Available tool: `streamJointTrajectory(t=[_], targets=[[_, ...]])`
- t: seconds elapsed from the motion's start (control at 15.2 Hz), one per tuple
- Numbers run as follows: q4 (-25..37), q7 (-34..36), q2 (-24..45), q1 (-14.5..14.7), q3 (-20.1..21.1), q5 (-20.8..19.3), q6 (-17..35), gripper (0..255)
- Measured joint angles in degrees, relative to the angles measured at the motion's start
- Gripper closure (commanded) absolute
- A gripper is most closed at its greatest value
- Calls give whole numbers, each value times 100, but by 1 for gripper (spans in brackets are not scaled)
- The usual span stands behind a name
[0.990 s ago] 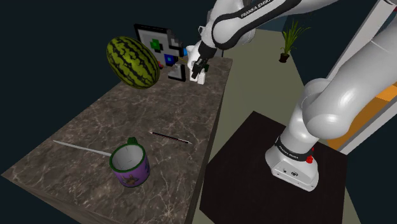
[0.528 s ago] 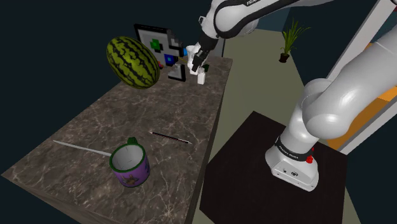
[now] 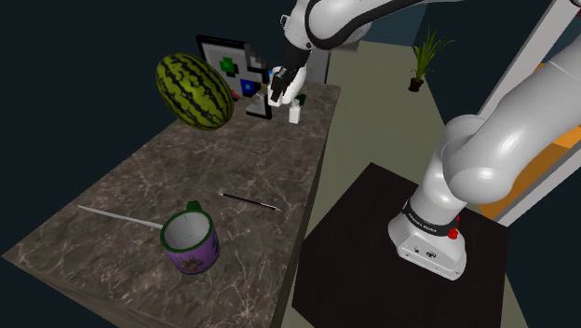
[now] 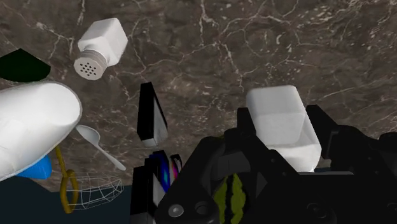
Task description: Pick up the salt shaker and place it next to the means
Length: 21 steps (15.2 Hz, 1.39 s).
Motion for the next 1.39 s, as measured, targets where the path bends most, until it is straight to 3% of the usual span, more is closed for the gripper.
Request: streamJointTrajectory(t=[0.73, 1.39], targets=[[851, 1677, 917, 421, 1089, -264, 95, 255], [2381, 3254, 2202, 892, 1804, -931, -221, 255]])
